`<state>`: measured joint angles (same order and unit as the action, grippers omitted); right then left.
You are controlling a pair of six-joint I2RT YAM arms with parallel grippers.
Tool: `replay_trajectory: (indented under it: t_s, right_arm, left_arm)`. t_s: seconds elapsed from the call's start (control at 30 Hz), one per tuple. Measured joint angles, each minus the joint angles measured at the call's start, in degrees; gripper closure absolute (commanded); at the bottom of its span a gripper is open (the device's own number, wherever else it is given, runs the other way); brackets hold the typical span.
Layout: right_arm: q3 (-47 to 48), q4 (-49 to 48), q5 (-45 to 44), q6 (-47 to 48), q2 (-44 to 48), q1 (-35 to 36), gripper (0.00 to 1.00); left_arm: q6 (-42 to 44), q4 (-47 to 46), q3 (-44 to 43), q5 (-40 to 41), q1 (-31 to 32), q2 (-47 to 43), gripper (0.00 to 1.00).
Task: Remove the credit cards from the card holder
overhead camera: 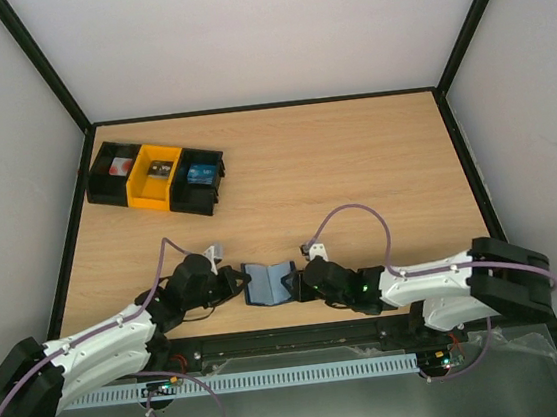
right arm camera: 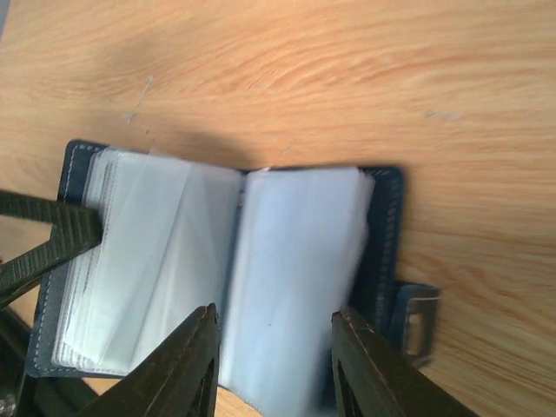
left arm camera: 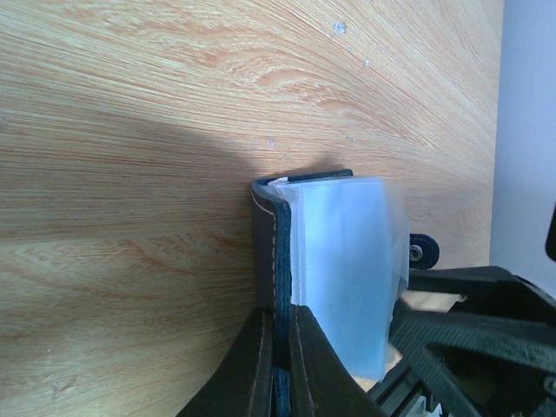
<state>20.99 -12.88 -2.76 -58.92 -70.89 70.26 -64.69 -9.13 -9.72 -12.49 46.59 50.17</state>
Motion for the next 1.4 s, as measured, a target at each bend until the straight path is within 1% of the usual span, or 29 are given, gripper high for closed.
replay_trajectory:
  t_s: [0.17, 0.3, 0.37, 0.43, 0.63, 0.7, 0.73, 0.8, 0.9, 1.03, 1.2, 1.4]
  right_arm:
    - [1.07, 8.66, -3.76, 1.27, 8.79, 0.00, 0.61]
    - [1.90, 8.61, -3.02, 1.97, 14.47, 0.00, 0.52]
    - [2.01, 6.99, -1.79, 2.08, 14.69, 0.00, 0.48]
    - [2.36, 5.29, -0.28, 2.12, 12.37, 0.00, 0.44]
    - [5.55, 0.11, 5.53, 2.36, -0.59, 0.00, 0.33]
    - [5.68, -2.21, 7.61, 2.56, -3.63, 0.00, 0.30]
    - [5.73, -2.97, 8.41, 2.51, -4.76, 0.00, 0.30]
    - [5.84, -4.70, 10.16, 2.58, -7.26, 0.00, 0.29]
    - [5.88, -6.75, 12.15, 2.58, -10.29, 0.00, 0.30]
    - [6.40, -8.83, 13.46, 2.56, -12.94, 0.00, 0.31]
    - [6.49, -10.69, 13.81, 2.47, -14.32, 0.00, 0.40]
    - [6.49, -10.58, 12.63, 2.71, -14.34, 0.00, 0.50]
  left_arm:
    - [-0.20, 0.50, -0.37, -0.17, 0.00, -0.52, 0.97]
    - [-0.20, 0.74, -1.20, -0.35, 0.00, -0.11, 0.97]
    - [-0.24, 0.66, -1.46, -0.55, 0.00, 0.28, 0.97]
    - [-0.31, 0.59, -1.49, -0.70, 0.00, 0.46, 0.97]
    - [-0.52, 0.83, -1.49, -0.98, 0.00, 0.26, 0.97]
    - [-0.70, 0.96, -1.49, -0.98, 0.00, -0.15, 0.91]
    - [-0.74, 0.96, -1.49, -0.94, 0.00, -0.31, 0.89]
    - [-0.92, 1.05, -1.55, -0.96, 0.00, -0.61, 0.90]
    - [-1.05, 1.25, -1.60, -0.92, 0.00, -0.68, 0.97]
    - [-1.14, 1.46, -1.60, -0.96, 0.00, -0.68, 0.97]
    - [-1.09, 2.25, -1.60, -0.85, 0.00, -0.92, 0.97]
    - [-1.07, 2.84, -1.60, -0.79, 0.00, -1.42, 0.97]
